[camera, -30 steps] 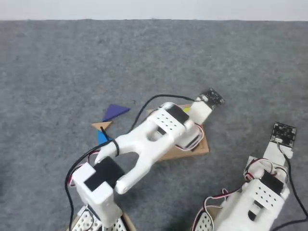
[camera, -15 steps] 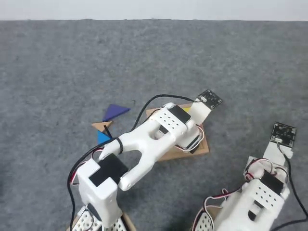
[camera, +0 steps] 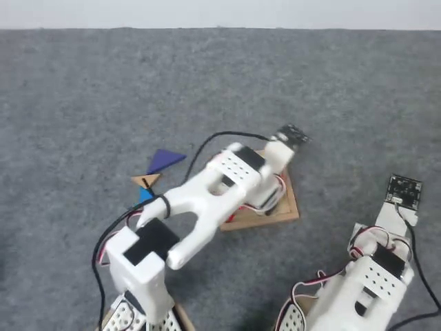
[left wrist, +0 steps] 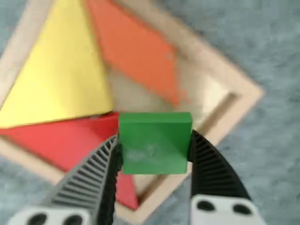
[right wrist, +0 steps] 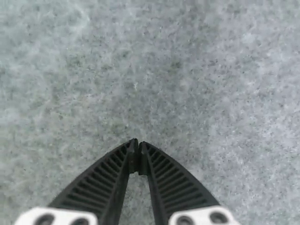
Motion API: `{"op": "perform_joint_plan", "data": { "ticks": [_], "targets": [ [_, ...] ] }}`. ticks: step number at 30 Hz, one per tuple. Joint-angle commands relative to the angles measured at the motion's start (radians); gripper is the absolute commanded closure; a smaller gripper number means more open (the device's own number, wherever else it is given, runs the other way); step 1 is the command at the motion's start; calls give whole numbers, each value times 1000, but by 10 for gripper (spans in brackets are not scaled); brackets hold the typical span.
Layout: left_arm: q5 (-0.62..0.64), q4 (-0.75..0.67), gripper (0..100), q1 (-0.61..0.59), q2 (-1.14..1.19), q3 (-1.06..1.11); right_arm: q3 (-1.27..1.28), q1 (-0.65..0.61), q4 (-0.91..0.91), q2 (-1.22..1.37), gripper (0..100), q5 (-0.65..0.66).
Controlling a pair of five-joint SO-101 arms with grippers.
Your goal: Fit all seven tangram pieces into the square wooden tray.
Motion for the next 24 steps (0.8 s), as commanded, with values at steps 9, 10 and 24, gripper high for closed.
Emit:
{"op": "perform_joint_plan", "data": {
  "ticks": [9,10,24],
  "targets": [
    [-51,-12,822,-51,-98,59,-61,-12,-18,15,991,6],
    [-51,-12,821,-43,-98,58,-61,-12,-18,15,991,6],
    [-15,-61,725,-25,-101,59,-61,-13,-16,15,991,6]
  ]
}}
